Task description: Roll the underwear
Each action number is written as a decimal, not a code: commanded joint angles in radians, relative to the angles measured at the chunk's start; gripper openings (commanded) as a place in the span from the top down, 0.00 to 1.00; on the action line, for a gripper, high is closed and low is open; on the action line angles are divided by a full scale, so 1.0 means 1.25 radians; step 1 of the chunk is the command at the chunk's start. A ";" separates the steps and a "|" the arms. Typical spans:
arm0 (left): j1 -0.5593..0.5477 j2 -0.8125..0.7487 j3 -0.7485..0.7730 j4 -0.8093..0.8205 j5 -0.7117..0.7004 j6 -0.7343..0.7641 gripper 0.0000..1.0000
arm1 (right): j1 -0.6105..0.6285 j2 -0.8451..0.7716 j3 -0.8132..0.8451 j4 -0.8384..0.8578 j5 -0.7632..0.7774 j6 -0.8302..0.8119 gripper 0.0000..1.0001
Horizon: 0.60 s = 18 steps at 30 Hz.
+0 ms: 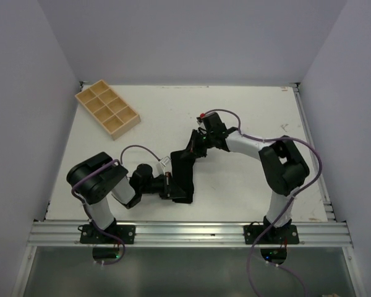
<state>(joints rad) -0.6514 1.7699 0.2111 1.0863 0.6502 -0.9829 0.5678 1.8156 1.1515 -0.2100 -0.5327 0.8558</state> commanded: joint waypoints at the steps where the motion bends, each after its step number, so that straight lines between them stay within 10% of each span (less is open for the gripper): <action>1: -0.003 0.003 -0.034 -0.021 -0.071 0.048 1.00 | 0.002 0.065 0.023 0.115 -0.074 0.038 1.00; 18: -0.010 0.006 -0.051 -0.041 -0.091 0.060 1.00 | -0.070 0.137 -0.028 0.233 -0.110 -0.033 1.00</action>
<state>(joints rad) -0.6552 1.7435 0.1604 1.1152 0.6132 -0.9768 0.4873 2.0628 1.1469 0.0109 -0.7006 0.8284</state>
